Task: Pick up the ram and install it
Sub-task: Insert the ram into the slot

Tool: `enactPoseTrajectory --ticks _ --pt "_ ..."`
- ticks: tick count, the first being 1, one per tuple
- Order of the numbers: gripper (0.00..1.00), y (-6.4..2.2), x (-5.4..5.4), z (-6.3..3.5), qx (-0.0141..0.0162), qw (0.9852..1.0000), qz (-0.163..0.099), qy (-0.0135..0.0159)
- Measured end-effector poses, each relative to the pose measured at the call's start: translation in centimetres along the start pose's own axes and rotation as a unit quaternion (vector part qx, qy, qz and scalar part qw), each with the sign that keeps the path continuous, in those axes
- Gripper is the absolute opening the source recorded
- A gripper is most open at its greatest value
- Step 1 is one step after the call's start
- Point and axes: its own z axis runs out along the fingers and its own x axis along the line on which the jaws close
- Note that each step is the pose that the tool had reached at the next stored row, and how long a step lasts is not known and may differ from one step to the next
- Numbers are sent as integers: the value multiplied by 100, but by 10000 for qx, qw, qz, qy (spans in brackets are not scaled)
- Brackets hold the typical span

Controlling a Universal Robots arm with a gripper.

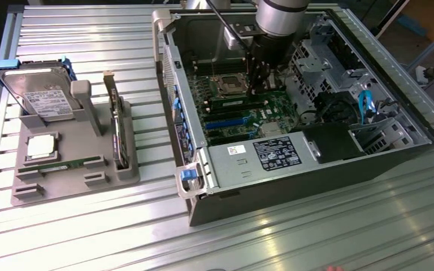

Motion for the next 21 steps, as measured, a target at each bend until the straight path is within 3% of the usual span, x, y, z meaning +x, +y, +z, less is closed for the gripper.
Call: enactPoseTrajectory --ticks 18,21 --pt "12 -5 -14 -28 -6 10000 0 0" --pt "12 -14 -14 -29 -37 10000 -3 2"
